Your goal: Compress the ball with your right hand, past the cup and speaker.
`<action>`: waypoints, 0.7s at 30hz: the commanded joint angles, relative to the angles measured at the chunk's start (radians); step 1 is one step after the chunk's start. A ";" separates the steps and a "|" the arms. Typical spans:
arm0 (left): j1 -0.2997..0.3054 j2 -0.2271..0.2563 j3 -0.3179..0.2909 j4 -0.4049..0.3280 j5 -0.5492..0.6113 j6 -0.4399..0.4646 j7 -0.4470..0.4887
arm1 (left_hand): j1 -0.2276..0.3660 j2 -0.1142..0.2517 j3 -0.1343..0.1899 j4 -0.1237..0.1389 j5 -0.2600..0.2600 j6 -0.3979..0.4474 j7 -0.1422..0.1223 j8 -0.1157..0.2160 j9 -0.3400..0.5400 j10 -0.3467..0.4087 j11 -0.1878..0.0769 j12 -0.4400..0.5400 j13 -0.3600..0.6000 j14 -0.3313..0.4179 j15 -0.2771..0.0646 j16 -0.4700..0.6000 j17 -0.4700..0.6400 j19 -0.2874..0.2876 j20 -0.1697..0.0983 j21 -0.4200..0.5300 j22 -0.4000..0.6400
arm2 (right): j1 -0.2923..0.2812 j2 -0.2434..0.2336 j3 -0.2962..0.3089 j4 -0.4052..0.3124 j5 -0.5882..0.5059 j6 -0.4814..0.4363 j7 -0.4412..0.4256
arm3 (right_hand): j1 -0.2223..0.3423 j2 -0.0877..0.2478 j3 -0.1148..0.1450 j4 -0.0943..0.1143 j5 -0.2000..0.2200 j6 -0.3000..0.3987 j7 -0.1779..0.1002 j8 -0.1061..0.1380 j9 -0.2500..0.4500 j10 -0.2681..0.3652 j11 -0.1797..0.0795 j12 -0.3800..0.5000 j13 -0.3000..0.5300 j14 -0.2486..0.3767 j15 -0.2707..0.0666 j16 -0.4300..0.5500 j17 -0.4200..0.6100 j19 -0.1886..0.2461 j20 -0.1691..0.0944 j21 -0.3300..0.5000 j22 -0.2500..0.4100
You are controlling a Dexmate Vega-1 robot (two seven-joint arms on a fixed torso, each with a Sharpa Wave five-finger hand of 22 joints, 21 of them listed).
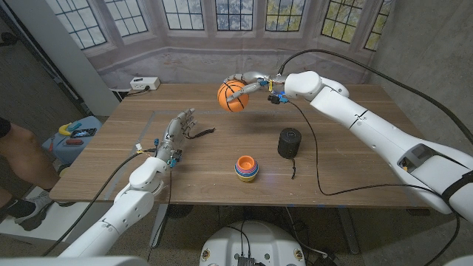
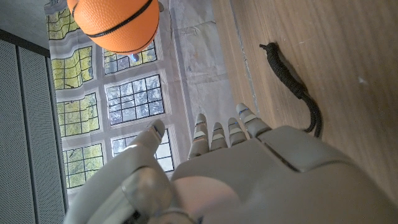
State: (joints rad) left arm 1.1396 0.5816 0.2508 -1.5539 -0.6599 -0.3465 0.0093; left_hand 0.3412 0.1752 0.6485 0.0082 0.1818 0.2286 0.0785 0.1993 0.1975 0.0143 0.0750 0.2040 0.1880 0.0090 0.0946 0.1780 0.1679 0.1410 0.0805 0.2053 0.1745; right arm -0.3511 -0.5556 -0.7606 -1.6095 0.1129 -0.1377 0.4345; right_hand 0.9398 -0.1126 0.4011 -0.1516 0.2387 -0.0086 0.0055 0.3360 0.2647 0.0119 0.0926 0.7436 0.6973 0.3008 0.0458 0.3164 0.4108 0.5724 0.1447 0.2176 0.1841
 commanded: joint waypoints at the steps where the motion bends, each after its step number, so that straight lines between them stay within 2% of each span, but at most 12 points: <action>1: 0.014 0.018 -0.020 -0.022 0.014 -0.007 0.018 | 0.015 0.001 0.000 -0.010 0.003 0.005 -0.006 -0.003 0.004 0.006 -0.002 0.005 0.003 0.006 0.002 -0.001 0.000 0.005 0.005 -0.004 0.004 | -0.040 0.004 0.059 0.056 0.124 0.061 -0.001 | 0.004 0.012 -0.005 0.002 -0.003 0.011 0.004 -0.005 0.000 0.002 0.012 0.006 0.003 0.001 0.009 0.000 0.005 0.002 0.006 0.000 0.002; 11: 0.000 0.021 -0.021 -0.016 0.012 0.004 0.011 | 0.016 0.001 0.000 -0.014 0.003 0.006 -0.005 -0.003 0.004 0.007 -0.002 0.005 0.003 0.006 0.002 0.000 0.000 0.005 0.006 -0.004 0.004 | -0.050 0.013 0.093 0.118 0.207 0.091 0.015 | -0.009 0.011 -0.017 0.008 -0.010 0.003 0.011 -0.013 -0.002 -0.014 0.027 0.000 0.003 -0.008 0.017 -0.003 0.011 -0.005 0.012 -0.003 0.002; 13: -0.006 0.019 -0.020 -0.011 0.011 0.005 0.009 | 0.016 0.001 0.000 -0.014 0.003 0.006 -0.005 -0.003 0.004 0.006 -0.002 0.005 0.003 0.006 0.002 0.000 0.000 0.005 0.006 -0.004 0.004 | -0.055 0.022 0.107 0.148 0.243 0.110 0.028 | -0.010 0.012 -0.018 0.009 -0.011 0.002 0.011 -0.014 -0.002 -0.018 0.032 -0.001 0.003 -0.009 0.018 -0.003 0.012 -0.005 0.013 -0.003 0.002; 21: -0.020 0.017 -0.017 0.000 0.014 0.008 0.005 | 0.017 0.002 -0.001 -0.016 0.003 0.006 -0.006 -0.003 0.004 0.007 -0.004 0.004 0.003 0.006 0.003 0.000 0.000 0.003 0.006 -0.004 0.004 | -0.070 0.022 0.127 0.167 0.276 0.124 0.015 | -0.012 0.016 -0.021 0.010 -0.014 0.001 0.013 -0.017 -0.003 -0.022 0.037 -0.003 0.003 -0.014 0.025 -0.004 0.015 -0.006 0.014 -0.003 0.002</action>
State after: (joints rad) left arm 1.1372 0.5989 0.2334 -1.5677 -0.6481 -0.3478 0.0198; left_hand 0.3450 0.1791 0.6482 -0.0001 0.1817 0.2286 0.0785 0.1993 0.1975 0.0184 0.0709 0.2040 0.1880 0.0089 0.0946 0.1780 0.1678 0.1410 0.0804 0.2053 0.1745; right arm -0.4011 -0.5406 -0.6680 -1.4896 0.3156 -0.0443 0.4509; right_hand 0.9313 -0.1044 0.3831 -0.1445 0.2307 -0.0072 0.0145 0.3203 0.2599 -0.0097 0.1244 0.7454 0.6975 0.2860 0.0631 0.3164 0.4201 0.5653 0.1518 0.2176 0.1840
